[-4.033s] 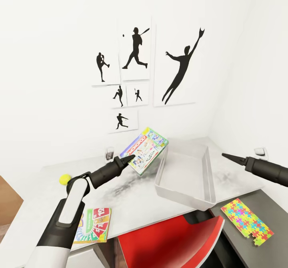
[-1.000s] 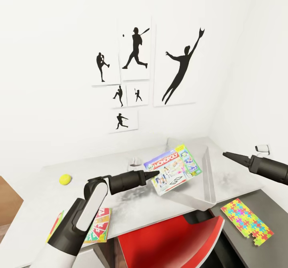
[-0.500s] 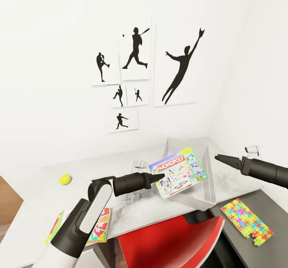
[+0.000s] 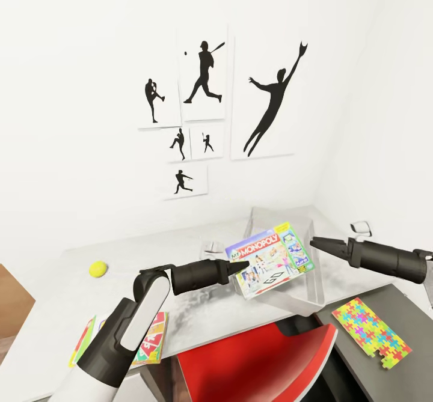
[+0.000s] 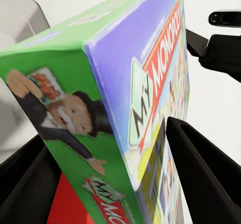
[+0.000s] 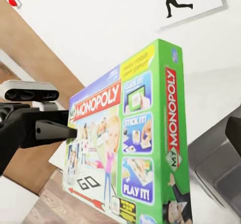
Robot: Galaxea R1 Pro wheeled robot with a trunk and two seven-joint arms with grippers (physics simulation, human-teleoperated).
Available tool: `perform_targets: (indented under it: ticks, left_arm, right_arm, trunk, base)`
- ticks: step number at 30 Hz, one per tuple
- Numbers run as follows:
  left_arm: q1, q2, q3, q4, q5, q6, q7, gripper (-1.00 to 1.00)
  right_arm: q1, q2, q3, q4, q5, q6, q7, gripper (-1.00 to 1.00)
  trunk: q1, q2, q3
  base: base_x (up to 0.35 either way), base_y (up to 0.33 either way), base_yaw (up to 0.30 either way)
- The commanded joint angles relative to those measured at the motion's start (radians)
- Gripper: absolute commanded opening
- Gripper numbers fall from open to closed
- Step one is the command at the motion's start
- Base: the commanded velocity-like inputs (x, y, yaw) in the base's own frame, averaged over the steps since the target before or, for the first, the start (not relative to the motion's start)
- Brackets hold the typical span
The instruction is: Put all the toys in the child's room - the three board games (two on the bed and one on the table), the two jigsaw puzzles on the table, and the tennis ball on the table - inside the toy box on the table in the child's room.
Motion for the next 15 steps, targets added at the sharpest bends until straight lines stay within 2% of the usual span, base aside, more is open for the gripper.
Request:
perform_targets:
  ticks: [1, 10, 15]
  left_arm:
    - [-0.001, 0.000, 0.001, -0.001, 0.003, 0.006, -0.001, -1.00]
    - [-0.001, 0.001, -0.002, -0.024, 0.004, 0.005, -0.002, -1.00]
    - [0.000, 0.001, -0.002, -0.034, 0.004, 0.005, -0.003, -1.00]
  right_arm:
    - [-0.001, 0.001, 0.009, 0.000, 0.000, 0.004, 0.004, 1.00]
    - [-0.001, 0.006, 0.068, 0.014, -0.001, 0.004, 0.004, 1.00]
    - [-0.002, 0.006, 0.087, 0.031, -0.002, 0.004, 0.004, 1.00]
  trunk:
    - [0.001, -0.002, -0.002]
    - [0.001, -0.002, -0.002]
    - [0.001, -0.002, -0.002]
  base:
    - [0.000, 0.000, 0.000]
    - [0.000, 0.000, 0.000]
    - [0.000, 0.000, 0.000]
